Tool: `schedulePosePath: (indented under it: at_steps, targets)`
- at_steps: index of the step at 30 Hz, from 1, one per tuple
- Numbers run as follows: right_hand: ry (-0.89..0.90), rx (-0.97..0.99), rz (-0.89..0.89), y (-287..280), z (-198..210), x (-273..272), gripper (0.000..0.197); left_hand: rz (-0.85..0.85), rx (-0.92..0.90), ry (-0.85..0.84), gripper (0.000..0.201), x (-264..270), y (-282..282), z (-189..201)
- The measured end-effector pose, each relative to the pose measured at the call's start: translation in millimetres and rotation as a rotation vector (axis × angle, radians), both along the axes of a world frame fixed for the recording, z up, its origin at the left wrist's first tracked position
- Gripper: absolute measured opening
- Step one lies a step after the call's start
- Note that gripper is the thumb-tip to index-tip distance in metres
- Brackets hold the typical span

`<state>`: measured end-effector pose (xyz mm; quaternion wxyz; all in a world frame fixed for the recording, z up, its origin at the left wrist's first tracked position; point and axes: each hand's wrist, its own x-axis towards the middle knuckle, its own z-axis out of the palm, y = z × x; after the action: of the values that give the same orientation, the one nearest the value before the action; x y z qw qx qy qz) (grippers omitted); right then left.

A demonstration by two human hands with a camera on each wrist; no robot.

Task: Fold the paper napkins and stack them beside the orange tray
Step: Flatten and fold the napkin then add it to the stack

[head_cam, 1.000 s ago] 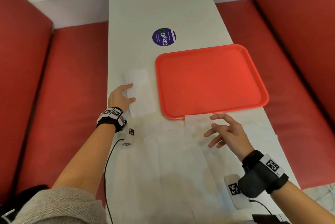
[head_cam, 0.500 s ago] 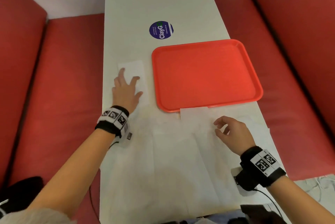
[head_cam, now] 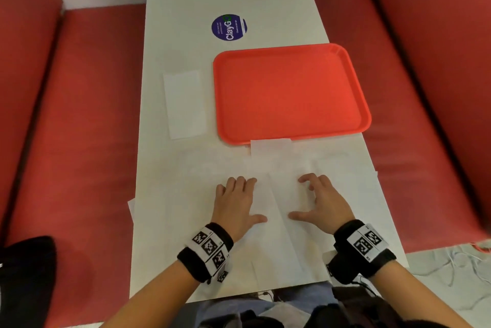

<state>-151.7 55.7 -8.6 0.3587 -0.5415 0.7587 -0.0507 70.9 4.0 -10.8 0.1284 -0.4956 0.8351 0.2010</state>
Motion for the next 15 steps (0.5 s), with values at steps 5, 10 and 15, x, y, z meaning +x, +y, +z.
schedulePosePath:
  at_steps: [5, 10, 15]
  targets:
    - [-0.020, -0.041, -0.011, 1, -1, -2, 0.080, 0.088, -0.058, 0.087, 0.057, 2, 3, 1]
    - [-0.058, -0.083, -0.022, 2, 2, -5, 0.084, 0.160, -0.063, 0.349, 0.023, -1, 9, 0]
    - [-0.231, -0.249, -0.012, -6, 5, -16, 0.123, 0.301, 0.151, 0.845, 0.015, 6, 3, 26]
